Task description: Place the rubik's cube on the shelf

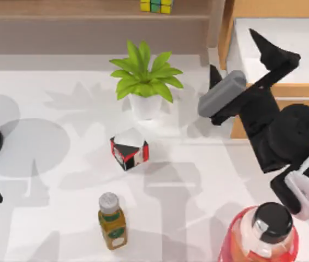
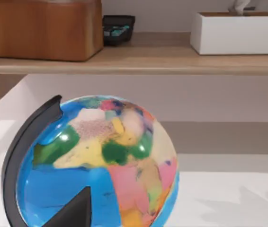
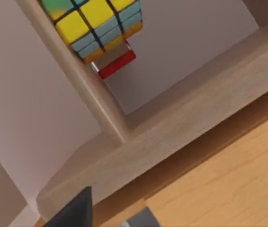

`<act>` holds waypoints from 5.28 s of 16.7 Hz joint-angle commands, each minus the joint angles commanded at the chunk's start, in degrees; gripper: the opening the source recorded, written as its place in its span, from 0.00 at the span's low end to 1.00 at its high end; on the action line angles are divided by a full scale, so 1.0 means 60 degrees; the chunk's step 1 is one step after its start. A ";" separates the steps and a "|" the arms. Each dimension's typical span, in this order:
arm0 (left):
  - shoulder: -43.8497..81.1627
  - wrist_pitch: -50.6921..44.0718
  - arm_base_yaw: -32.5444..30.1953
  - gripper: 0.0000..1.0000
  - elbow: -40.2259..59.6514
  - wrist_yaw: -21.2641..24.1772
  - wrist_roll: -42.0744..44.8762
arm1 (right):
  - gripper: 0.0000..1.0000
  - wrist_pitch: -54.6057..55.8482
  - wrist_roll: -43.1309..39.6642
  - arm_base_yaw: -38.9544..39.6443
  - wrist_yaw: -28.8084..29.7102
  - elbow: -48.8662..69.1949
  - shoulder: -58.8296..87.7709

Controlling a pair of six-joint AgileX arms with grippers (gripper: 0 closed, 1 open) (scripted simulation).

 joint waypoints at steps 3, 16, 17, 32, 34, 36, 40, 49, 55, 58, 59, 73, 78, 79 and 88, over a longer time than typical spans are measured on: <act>0.0000 0.0000 0.0000 1.00 0.0000 0.0000 0.0000 | 1.00 0.0782 -0.1899 0.0138 -0.0184 -0.2105 -0.0405; 0.0000 0.0000 0.0000 1.00 0.0000 0.0000 0.0000 | 1.00 0.1283 -0.4723 -0.1694 0.0982 -0.4475 -0.1126; 0.0000 0.0000 0.0000 1.00 0.0000 0.0000 0.0000 | 1.00 0.1256 -0.4711 -0.1646 0.0964 -0.4450 -0.0967; 0.0000 0.0000 0.0000 1.00 0.0000 0.0000 0.0000 | 0.85 0.0546 -0.4726 -0.2060 0.0618 -0.3576 -0.0970; 0.0000 0.0000 0.0000 1.00 0.0000 0.0000 0.0000 | 0.70 0.0546 -0.4726 -0.2060 0.0618 -0.3576 -0.0970; 0.0000 0.0000 0.0000 1.00 0.0000 0.0000 0.0000 | 0.55 0.0546 -0.4726 -0.2060 0.0618 -0.3576 -0.0970; 0.0000 0.0000 0.0000 1.00 0.0000 0.0000 0.0000 | 0.25 0.0546 -0.4726 -0.2060 0.0618 -0.3576 -0.0970; 0.0000 0.0000 0.0000 1.00 0.0000 0.0000 0.0000 | 0.00 0.0546 -0.4726 -0.2060 0.0618 -0.3576 -0.0970; 0.0000 0.0000 0.0000 1.00 0.0000 0.0000 0.0000 | 0.00 0.0284 -0.4702 -0.2135 0.0526 -0.3266 -0.0840; 0.0000 0.0000 0.0000 1.00 0.0000 0.0000 0.0000 | 0.00 -0.0300 -0.4701 -0.2375 0.0289 -0.2420 -0.0573; 0.0000 0.0000 0.0000 1.00 0.0000 0.0000 0.0000 | 0.00 -0.0512 -0.4700 -0.2464 0.0204 -0.2105 -0.0480; 0.0000 0.0000 0.0000 1.00 0.0000 0.0000 0.0000 | 0.00 -0.1738 -0.4701 -0.2854 -0.0215 -0.0171 0.0212; 0.0000 0.0000 0.0000 1.00 0.0000 0.0000 0.0000 | 0.00 -0.2539 -0.4701 -0.3102 -0.0436 0.1138 0.0720; 0.0000 0.0000 0.0000 1.00 0.0000 0.0000 0.0000 | 0.00 -0.2613 -0.4698 -0.3128 -0.0453 0.1256 0.0763; 0.0000 0.0000 0.0000 1.00 0.0000 0.0000 0.0000 | 0.00 -0.3135 -0.4680 -0.3197 -0.0542 0.2139 0.1146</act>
